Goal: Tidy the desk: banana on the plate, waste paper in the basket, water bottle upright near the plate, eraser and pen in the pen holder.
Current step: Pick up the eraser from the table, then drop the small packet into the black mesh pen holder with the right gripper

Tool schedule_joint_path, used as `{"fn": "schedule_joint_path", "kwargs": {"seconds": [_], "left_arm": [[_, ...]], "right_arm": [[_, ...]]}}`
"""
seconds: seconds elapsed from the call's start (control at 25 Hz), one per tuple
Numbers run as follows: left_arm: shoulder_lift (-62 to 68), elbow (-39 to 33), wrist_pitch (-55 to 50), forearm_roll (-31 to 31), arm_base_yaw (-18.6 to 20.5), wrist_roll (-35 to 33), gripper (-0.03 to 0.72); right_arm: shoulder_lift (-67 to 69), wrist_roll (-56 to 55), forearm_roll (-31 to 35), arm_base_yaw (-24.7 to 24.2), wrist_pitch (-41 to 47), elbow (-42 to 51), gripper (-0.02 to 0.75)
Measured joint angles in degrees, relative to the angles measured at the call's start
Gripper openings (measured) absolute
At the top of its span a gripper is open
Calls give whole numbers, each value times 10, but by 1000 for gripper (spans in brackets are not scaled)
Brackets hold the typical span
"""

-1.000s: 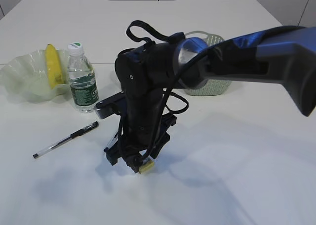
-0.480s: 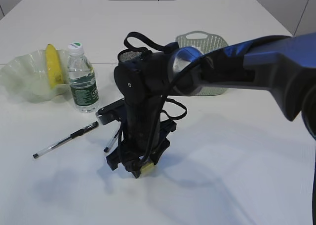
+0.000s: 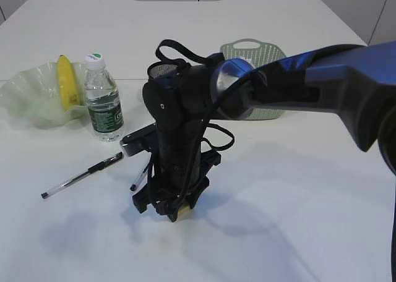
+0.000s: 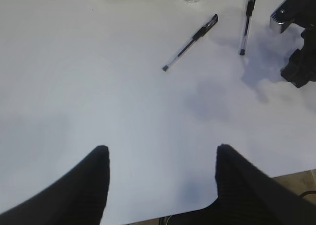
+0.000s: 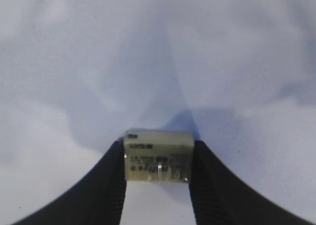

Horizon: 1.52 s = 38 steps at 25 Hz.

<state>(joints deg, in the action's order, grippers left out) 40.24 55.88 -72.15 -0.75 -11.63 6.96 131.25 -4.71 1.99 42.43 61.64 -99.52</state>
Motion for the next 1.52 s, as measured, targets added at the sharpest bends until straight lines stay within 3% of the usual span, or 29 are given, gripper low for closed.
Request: {"fn": "schedule_joint_path", "kwargs": {"seconds": [0.44,1.04,1.24,1.52], "left_arm": [[0,0,0,0,0,0,475],[0,0,0,0,0,0,470],[0,0,0,0,0,0,468],[0,0,0,0,0,0,466]], "right_arm": [[0,0,-3,0,12,-9,237],[3,0,-27,-5,79,-99,228],[0,0,-32,-40,80,-102,228],[-39,1,-36,-134,80,-122,227]]}}
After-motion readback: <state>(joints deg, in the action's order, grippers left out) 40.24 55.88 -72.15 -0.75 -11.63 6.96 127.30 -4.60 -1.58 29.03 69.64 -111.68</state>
